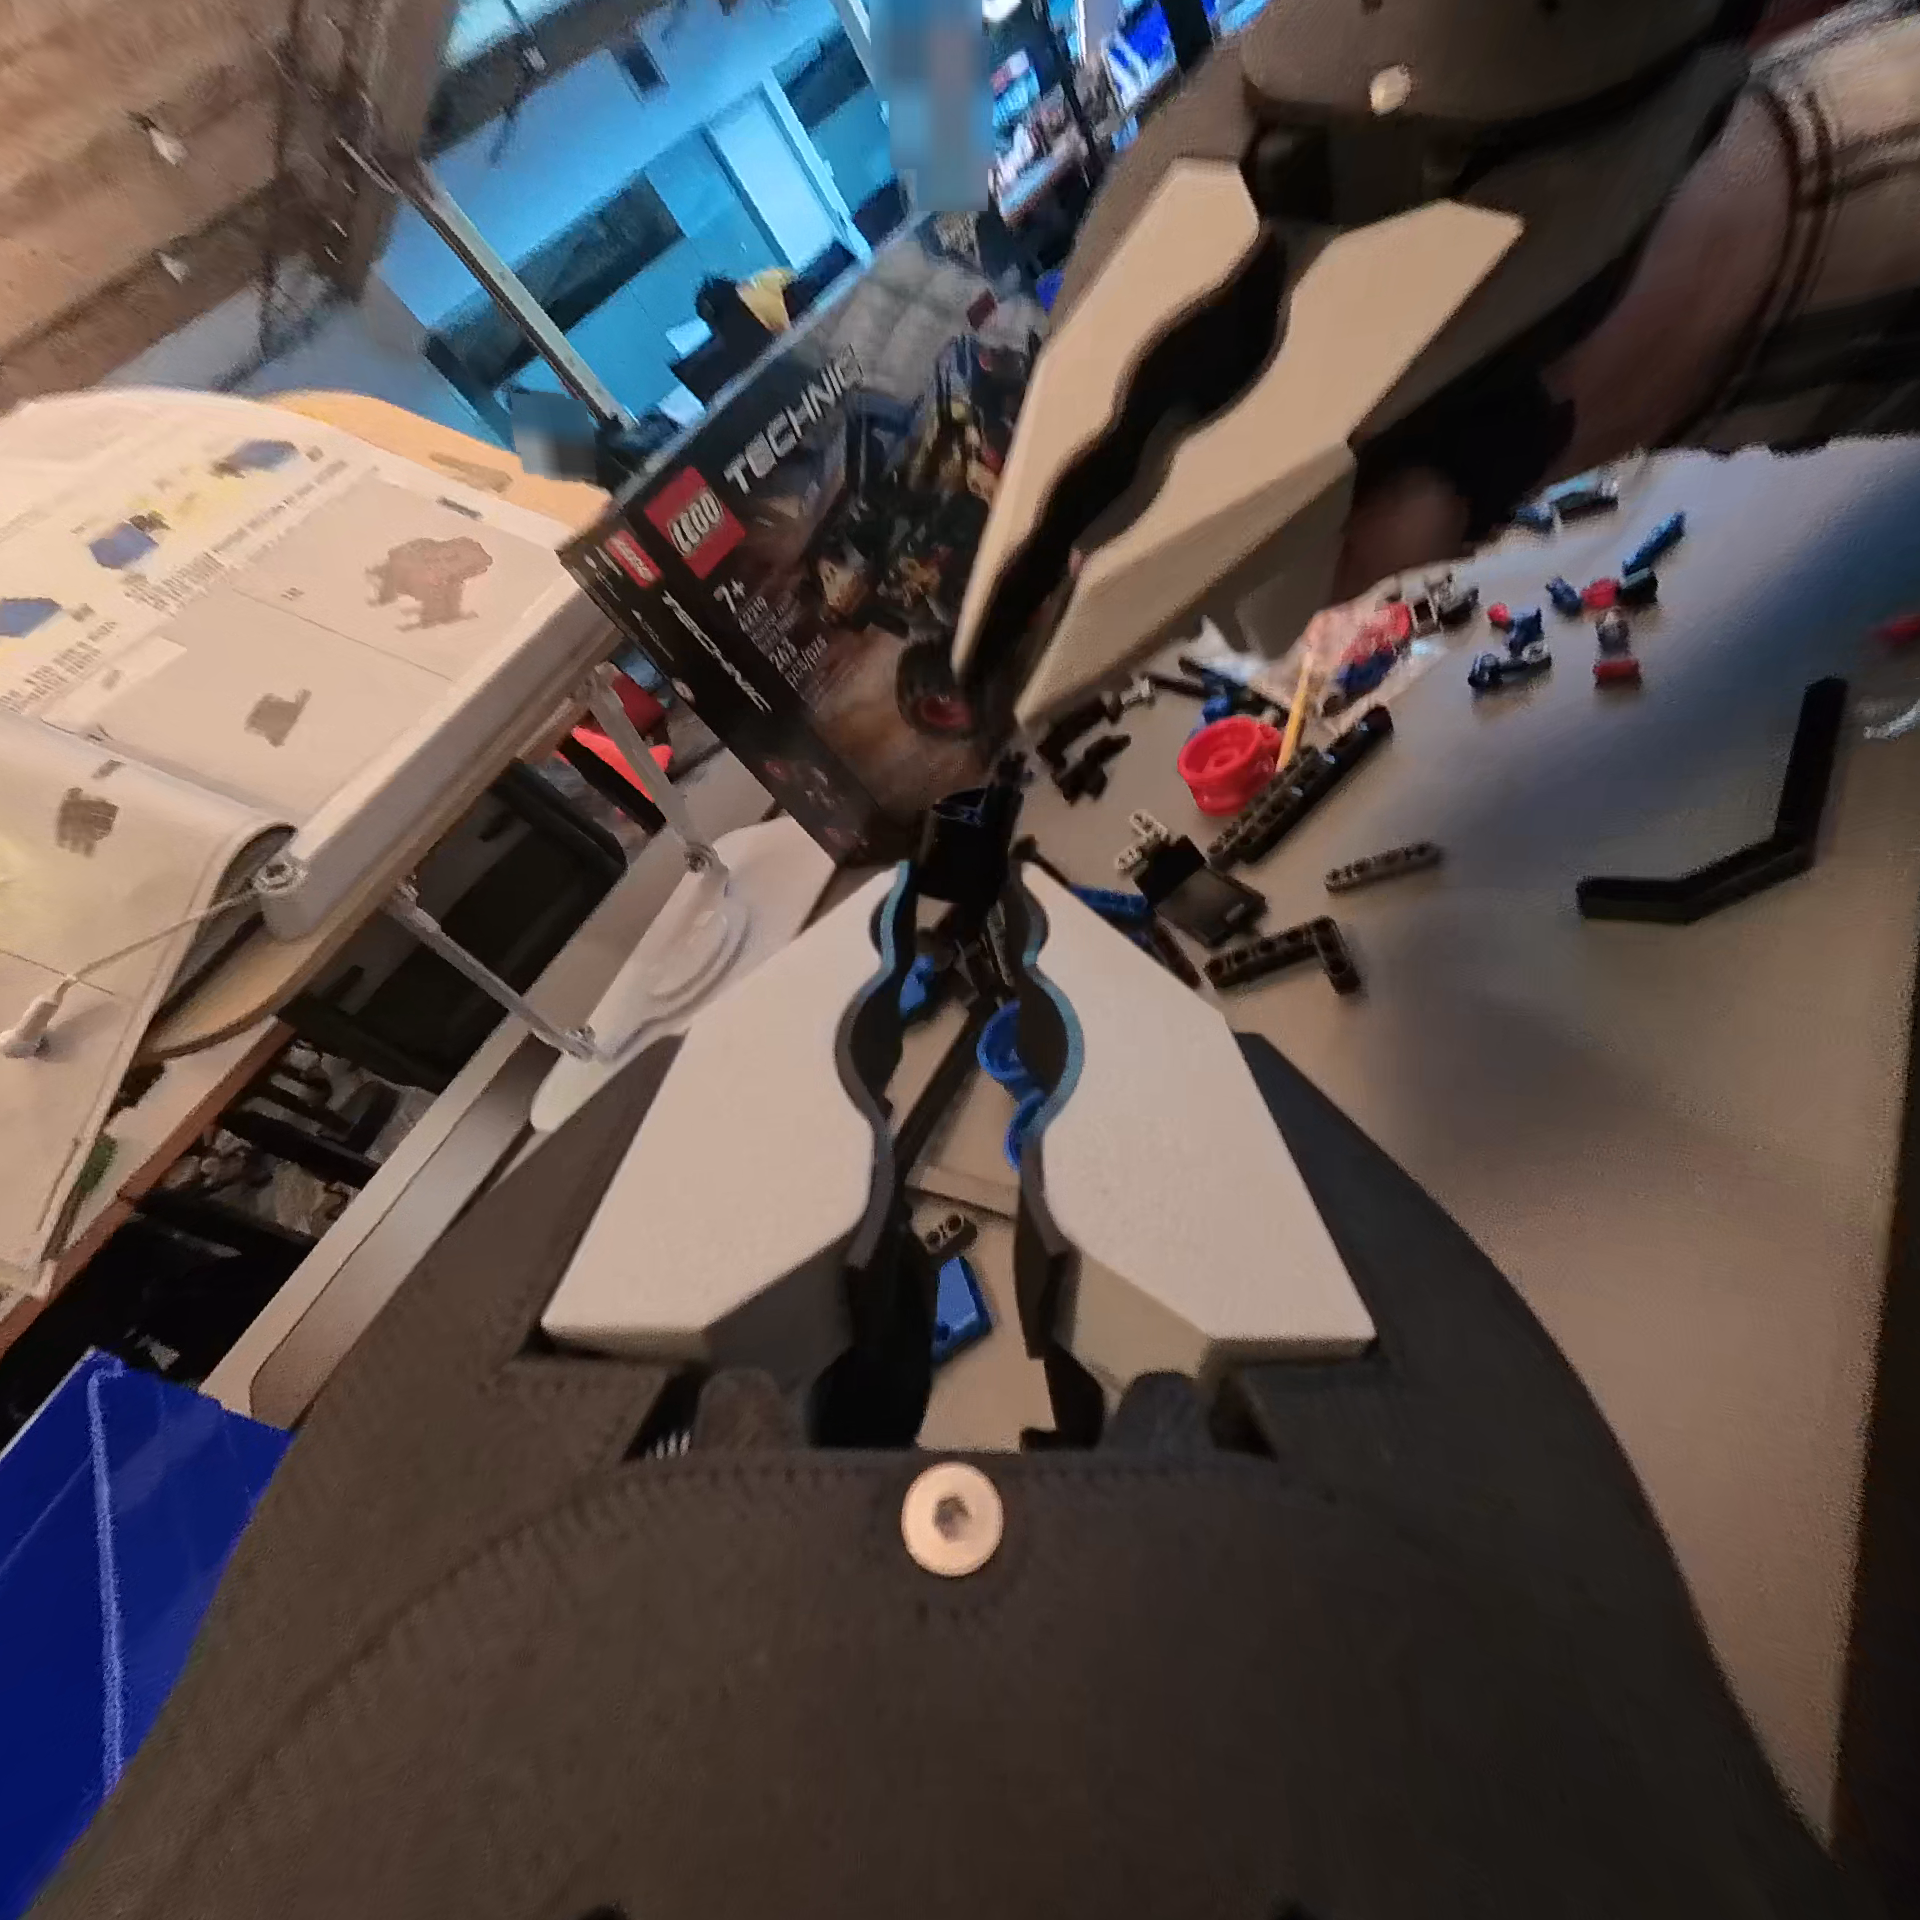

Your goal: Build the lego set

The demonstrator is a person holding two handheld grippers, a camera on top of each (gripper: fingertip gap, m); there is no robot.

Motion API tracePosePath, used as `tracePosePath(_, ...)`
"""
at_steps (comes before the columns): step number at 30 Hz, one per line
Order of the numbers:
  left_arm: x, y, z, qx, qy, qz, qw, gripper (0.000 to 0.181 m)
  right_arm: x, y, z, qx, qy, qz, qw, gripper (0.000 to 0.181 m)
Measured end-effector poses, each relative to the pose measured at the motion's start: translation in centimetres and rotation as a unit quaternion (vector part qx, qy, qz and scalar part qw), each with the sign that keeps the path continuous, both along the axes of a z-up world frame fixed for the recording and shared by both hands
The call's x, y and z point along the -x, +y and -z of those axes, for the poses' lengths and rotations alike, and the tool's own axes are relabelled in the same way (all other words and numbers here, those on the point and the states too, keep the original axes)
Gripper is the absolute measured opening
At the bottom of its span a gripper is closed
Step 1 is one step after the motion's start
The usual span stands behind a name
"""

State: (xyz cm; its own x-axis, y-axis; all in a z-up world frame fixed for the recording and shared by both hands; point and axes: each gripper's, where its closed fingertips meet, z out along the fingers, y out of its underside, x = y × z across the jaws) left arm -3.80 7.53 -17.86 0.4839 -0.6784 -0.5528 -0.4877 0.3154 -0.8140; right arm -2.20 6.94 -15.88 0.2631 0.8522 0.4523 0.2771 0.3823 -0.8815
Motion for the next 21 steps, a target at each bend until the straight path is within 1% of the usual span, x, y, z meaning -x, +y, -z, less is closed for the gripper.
tracePosePath(2, 0.0, -0.1, 1.4, 0.028, 0.035, 0.0, 0.999, 0.014, -1.3, 1.3, -0.2, 0.005, -0.002, 0.029, 1.0, 0.008)
tracePosePath(3, -0.1, -0.4, 2.5, 0.047, 0.059, 0.007, 0.997, 0.014, -2.2, 2.0, -0.3, 0.011, 0.0, 0.043, 0.999, 0.007)
tracePosePath(6, -0.5, -1.1, 4.8, 0.049, 0.132, 0.014, 0.99, 0.014, -4.8, 4.1, -0.2, 0.044, -0.002, 0.087, 0.995, 0.008)
tracePosePath(8, -1.0, -1.9, 6.4, 0.071, 0.165, 0.033, 0.983, 0.014, -6.5, 5.3, -0.1, 0.05, -0.002, 0.117, 0.992, 0.007)
tracePosePath(12, -1.3, -2.7, 8.9, 0.083, 0.228, 0.048, 0.969, 0.015, -8.2, 6.6, 0.7, 0.063, -0.017, 0.15, 0.987, 0.007)
tracePosePath(15, -1.0, -2.6, 9.8, 0.056, 0.278, 0.043, 0.958, 0.015, -8.5, 6.8, 0.9, 0.058, -0.025, 0.154, 0.986, 0.007)
tracePosePath(19, -1.2, -3.3, 10.3, 0.07, 0.28, 0.06, 0.955, 0.016, -8.8, 6.7, 0.7, 0.055, -0.023, 0.152, 0.987, 0.007)
tracePosePath(21, -1.2, -3.6, 10.6, 0.087, 0.279, 0.065, 0.954, 0.02, -9.2, 6.8, 0.4, 0.055, -0.017, 0.155, 0.986, 0.008)
